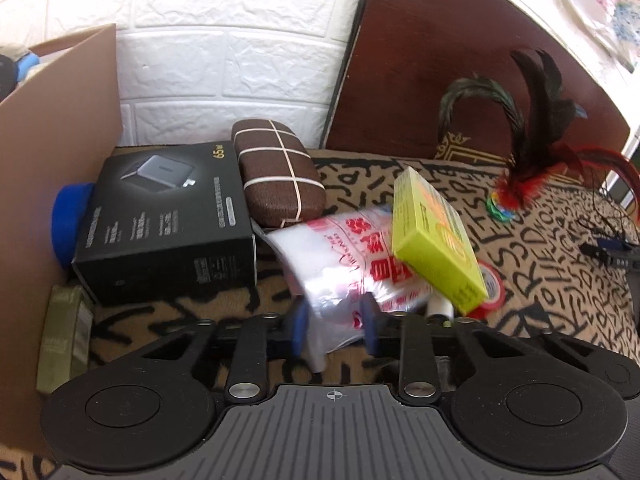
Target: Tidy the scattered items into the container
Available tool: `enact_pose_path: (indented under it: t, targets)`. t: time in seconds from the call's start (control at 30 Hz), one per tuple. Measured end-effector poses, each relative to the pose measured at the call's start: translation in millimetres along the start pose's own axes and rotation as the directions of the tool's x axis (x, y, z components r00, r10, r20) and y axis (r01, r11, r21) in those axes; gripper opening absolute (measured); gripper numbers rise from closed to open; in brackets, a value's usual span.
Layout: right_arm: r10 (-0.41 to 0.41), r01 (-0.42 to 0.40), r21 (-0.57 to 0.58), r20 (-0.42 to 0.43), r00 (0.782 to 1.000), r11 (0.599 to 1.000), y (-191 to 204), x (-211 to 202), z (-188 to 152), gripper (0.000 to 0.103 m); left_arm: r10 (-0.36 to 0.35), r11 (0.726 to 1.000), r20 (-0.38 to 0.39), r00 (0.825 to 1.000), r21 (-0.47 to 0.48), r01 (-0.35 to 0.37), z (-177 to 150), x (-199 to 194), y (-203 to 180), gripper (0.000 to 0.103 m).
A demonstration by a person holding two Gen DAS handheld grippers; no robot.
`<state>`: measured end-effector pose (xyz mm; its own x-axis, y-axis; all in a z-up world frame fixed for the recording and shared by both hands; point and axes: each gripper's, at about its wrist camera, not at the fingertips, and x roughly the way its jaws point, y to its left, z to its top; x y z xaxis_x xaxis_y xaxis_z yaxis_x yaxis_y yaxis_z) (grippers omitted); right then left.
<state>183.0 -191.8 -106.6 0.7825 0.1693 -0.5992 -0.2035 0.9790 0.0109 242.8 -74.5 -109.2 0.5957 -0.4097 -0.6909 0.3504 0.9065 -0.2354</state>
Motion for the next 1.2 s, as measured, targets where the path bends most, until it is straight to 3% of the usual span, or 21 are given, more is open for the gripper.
enact_pose_path:
  t: [0.07, 0.17, 0.23, 0.3, 0.37, 0.4, 0.43, 0.47, 0.57, 0.7, 0.83, 0.93, 1.07, 1.2]
  targets:
    - [0.021, -0.021, -0.032, -0.005, 1.000, 0.999, 8.8, -7.8, -6.2, 0.058, -0.017, 1.000, -0.003, 1.000, -0.015, 0.017, -9.0, -8.0, 0.3, 0.005]
    - [0.132, -0.133, -0.058, -0.030, 0.991, 0.989, 19.9, -23.5, -15.5, 0.059, -0.052, 0.998, -0.008, 0.999, -0.027, 0.052, -29.8, -25.4, -2.2, 0.001]
    - [0.123, -0.127, -0.094, -0.044, 0.991, 0.987, 27.6, -33.5, -21.5, 0.064, -0.063, 0.997, -0.007, 0.998, -0.034, 0.063, -44.4, -38.4, -0.4, 0.000]
    - [0.068, -0.072, -0.127, -0.036, 0.997, 0.989, 29.7, -39.3, -23.9, 0.077, -0.074, 0.996, -0.005, 0.997, -0.047, 0.074, -54.2, -49.6, 4.1, 0.002]
    - [0.024, -0.027, -0.132, -0.024, 0.999, 0.991, 26.5, -40.9, -22.8, 0.080, -0.085, 0.995, 0.001, 0.996, -0.060, 0.085, -55.0, -56.1, 7.4, 0.033]
    - [0.014, -0.017, -0.123, -0.022, 1.000, 0.992, 23.2, -39.9, -20.7, 0.084, -0.073, 0.995, 0.016, 0.997, -0.059, 0.074, -52.6, -58.1, 8.0, 0.041]
    - [0.005, -0.007, -0.107, -0.018, 1.000, 0.994, 20.3, -39.4, -18.3, 0.086, -0.057, 0.997, 0.033, 0.998, -0.057, 0.059, -49.1, -59.1, 8.0, 0.062]
    - [-0.002, 0.001, -0.090, -0.008, 1.000, 0.996, 17.1, -39.2, -16.4, 0.090, -0.050, 0.997, 0.043, 0.998, -0.053, 0.052, -44.4, -59.4, 8.0, 0.074]
    - [0.006, -0.004, -0.072, 0.028, 1.000, 0.997, 8.2, -35.0, -9.3, 0.097, -0.076, 0.996, 0.041, 0.996, -0.045, 0.078, -29.6, -54.2, 5.5, 0.078]
    - [0.103, -0.103, -0.064, 0.006, 0.995, 0.993, -8.5, -18.6, -1.4, 0.098, -0.092, 0.995, 0.002, 0.996, -0.046, 0.092, -18.1, -37.1, 5.8, 0.079]
    - [0.141, -0.139, -0.095, 0.011, 0.990, 0.986, -14.0, -2.2, 5.9, 0.101, -0.104, 0.993, -0.038, 0.994, -0.065, 0.101, -12.7, -20.7, 14.3, 0.076]
    - [0.198, -0.197, -0.094, -0.002, 0.980, 0.976, -12.2, 5.9, 11.4, 0.092, -0.117, 0.993, -0.041, 0.992, -0.037, 0.116, -11.7, -16.1, 16.5, 0.045]
    - [0.188, -0.190, -0.188, -0.032, 0.982, 0.964, 10.3, 1.6, 10.4, 0.084, -0.079, 0.997, -0.044, 0.996, -0.023, 0.078, -20.2, -32.2, 23.5, 0.043]
    - [0.248, -0.259, -0.227, -0.079, 0.966, 0.939, 32.9, -19.5, -0.8, 0.084, -0.067, 0.997, -0.058, 0.996, -0.046, 0.064, -44.4, -64.4, 38.2, 0.044]
